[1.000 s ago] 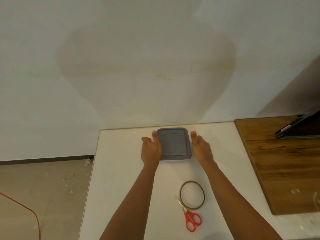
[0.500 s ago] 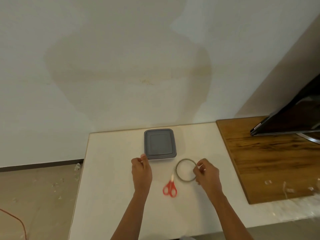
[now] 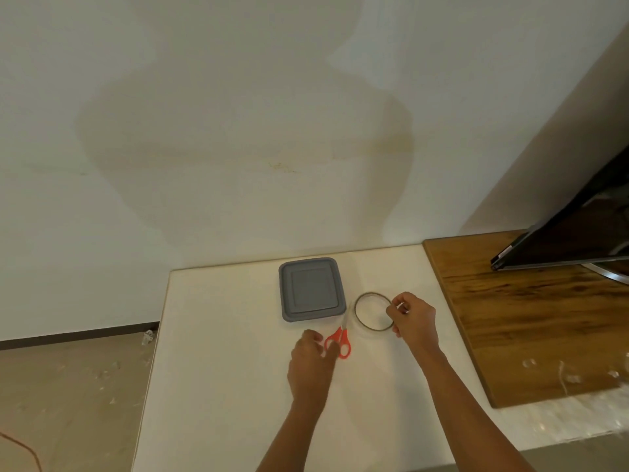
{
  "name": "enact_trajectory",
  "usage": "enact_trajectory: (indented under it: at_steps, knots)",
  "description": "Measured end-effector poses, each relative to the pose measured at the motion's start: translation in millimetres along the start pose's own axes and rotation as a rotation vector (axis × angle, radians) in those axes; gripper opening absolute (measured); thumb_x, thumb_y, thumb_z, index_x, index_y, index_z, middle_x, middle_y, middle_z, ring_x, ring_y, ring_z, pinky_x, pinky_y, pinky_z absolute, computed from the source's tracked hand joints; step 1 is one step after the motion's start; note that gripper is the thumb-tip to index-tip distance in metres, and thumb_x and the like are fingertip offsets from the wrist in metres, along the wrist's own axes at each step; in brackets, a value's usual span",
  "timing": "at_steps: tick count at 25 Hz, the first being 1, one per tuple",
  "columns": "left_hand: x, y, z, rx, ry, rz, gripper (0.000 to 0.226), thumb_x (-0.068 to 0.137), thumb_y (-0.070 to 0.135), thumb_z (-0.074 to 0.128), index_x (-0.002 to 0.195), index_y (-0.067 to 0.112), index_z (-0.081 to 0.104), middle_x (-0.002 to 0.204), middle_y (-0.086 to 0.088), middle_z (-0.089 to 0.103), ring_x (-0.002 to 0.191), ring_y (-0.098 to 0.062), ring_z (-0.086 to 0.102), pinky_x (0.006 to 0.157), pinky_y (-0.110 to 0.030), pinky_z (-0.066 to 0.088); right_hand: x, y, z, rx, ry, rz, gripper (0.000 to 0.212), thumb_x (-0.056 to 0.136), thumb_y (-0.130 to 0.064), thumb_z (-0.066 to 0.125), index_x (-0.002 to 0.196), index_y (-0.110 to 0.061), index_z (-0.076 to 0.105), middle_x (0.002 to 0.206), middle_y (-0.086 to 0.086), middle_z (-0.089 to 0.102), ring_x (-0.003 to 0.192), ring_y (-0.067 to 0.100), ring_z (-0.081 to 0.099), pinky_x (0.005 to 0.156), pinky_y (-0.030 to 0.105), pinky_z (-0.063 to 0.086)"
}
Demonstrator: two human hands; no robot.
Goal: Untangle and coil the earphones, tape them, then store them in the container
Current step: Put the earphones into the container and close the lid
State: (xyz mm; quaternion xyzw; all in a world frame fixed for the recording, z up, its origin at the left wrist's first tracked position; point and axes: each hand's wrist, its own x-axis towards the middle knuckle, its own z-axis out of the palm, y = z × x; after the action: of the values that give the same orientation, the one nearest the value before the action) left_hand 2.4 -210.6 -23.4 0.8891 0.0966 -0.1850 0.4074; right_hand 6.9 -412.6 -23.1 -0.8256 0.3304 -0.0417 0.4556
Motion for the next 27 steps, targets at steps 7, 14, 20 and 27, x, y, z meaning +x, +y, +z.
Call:
enact_trajectory:
  at_steps: [7,14,20,27]
  knots:
    - [-12,-4,35,0.443,0.023,0.424,0.045,0.049,0.027,0.093,0.086,0.027,0.067,0.072,0.006,0.056,0.056,-0.010,0.057,0.042,-0.018,0.044,-11,30,-10,-0.105,0.012,-0.054,0.014,0.082,-0.006,0.066,0.074,-0.015,0.059,0.063,0.010,0.059,0.053,0.026,0.058,0.050,0.039,0.054]
    - [-11,-1,39,0.398,0.073,0.347,0.043,0.063,0.032,0.087,0.099,0.023,0.066,0.080,0.000,0.065,0.069,-0.017,0.060,0.055,-0.023,0.051,13,13,-4,-0.130,0.244,0.004,0.006,0.090,-0.007,0.058,0.085,-0.008,0.055,0.071,0.009,0.061,0.054,0.022,0.063,0.051,0.037,0.058]
    - [-14,-6,45,0.251,-0.014,0.273,0.048,0.088,0.041,0.062,0.125,0.019,0.042,0.116,0.000,0.051,0.103,-0.018,0.053,0.085,-0.024,0.050,26,-8,31,0.174,0.200,0.135,0.011,0.090,-0.007,0.061,0.096,0.001,0.057,0.074,0.016,0.069,0.053,0.018,0.068,0.051,0.020,0.054]
    - [-10,-7,43,0.210,-0.021,0.205,0.034,0.093,0.034,0.055,0.123,0.020,0.045,0.117,0.003,0.055,0.103,-0.013,0.054,0.087,-0.022,0.049,15,-9,38,0.201,0.195,0.187,0.033,0.088,-0.022,0.067,0.111,-0.004,0.052,0.084,0.013,0.068,0.060,0.019,0.068,0.054,0.018,0.053]
